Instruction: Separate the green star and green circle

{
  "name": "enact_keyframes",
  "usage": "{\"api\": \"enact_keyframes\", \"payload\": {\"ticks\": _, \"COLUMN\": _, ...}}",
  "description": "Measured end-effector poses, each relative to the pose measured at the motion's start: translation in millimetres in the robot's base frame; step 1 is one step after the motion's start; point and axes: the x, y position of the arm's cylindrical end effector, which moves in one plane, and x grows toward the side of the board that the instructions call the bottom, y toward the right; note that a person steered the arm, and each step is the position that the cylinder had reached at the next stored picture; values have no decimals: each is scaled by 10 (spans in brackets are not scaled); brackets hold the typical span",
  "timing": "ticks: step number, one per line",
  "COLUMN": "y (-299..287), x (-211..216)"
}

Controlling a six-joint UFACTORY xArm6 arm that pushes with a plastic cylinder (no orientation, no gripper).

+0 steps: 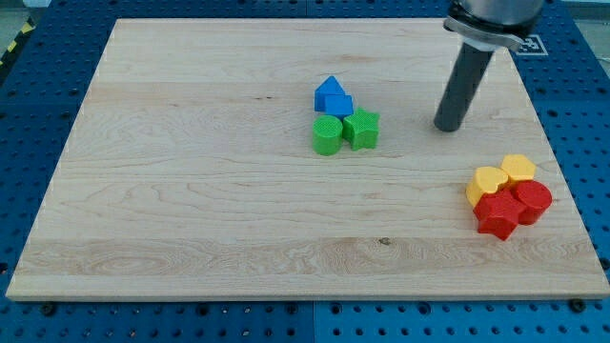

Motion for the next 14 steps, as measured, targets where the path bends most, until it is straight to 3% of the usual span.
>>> {"api": "enact_keyframes", "payload": {"ticks": 4, "y": -790, "x": -2}}
{"api": "enact_keyframes", "payload": {"ticks": 14, "y": -1456, "x": 170}}
